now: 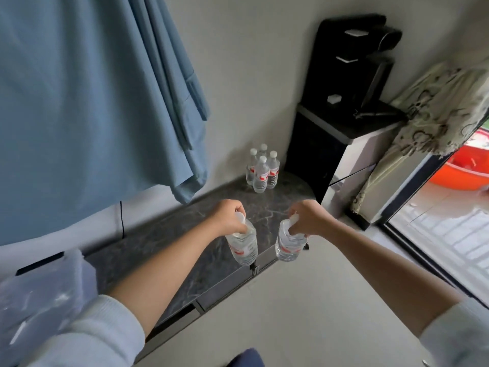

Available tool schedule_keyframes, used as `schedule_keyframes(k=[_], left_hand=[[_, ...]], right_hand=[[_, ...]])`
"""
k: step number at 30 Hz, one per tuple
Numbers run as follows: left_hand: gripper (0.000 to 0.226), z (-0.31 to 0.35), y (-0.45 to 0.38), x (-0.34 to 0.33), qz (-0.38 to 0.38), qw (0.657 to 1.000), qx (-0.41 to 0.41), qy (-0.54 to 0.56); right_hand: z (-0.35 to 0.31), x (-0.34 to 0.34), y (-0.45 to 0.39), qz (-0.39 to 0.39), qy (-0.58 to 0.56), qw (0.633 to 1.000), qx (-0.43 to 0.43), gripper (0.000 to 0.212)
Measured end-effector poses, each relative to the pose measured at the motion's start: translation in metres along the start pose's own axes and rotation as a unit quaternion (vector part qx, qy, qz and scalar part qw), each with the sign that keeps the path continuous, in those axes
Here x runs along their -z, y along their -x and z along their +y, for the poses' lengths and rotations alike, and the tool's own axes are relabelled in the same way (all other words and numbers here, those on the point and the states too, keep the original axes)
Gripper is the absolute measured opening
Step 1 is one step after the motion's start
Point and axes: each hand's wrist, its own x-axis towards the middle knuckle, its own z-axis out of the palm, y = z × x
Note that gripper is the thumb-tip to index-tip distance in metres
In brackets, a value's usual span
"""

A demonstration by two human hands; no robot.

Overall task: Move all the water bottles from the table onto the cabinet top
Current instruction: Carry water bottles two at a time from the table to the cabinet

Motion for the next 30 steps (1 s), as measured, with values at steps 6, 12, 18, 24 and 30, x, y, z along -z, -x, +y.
schedule_keyframes(k=[6, 12, 18, 24, 30], left_hand=[[0.018, 0.023, -0.095, 0.004, 0.015, 1.000, -0.007, -0.014], [0.038, 0.015, -0.189, -0.001, 0.021, 1.000, 0.008, 0.011], [0.023, 0.024, -0.257, 0.003, 0.066, 0.996, 0.036, 0.048], [0.026, 0.034, -0.313, -0.012, 0.073, 0.992, 0.082, 0.055], [0.016, 0.044, -0.358, -0.044, 0.082, 0.979, 0.171, 0.075]], right_hand=[[0.034, 0.038, -0.100, 0.004, -0.031, 0.999, -0.008, 0.033], [0.056, 0.062, -0.191, -0.016, -0.028, 0.999, -0.018, 0.022], [0.069, 0.081, -0.259, -0.029, -0.005, 1.000, -0.011, 0.036], [0.092, 0.090, -0.317, -0.059, 0.001, 0.998, 0.007, 0.031], [0.116, 0.089, -0.375, -0.114, 0.004, 0.992, 0.046, 0.030]])
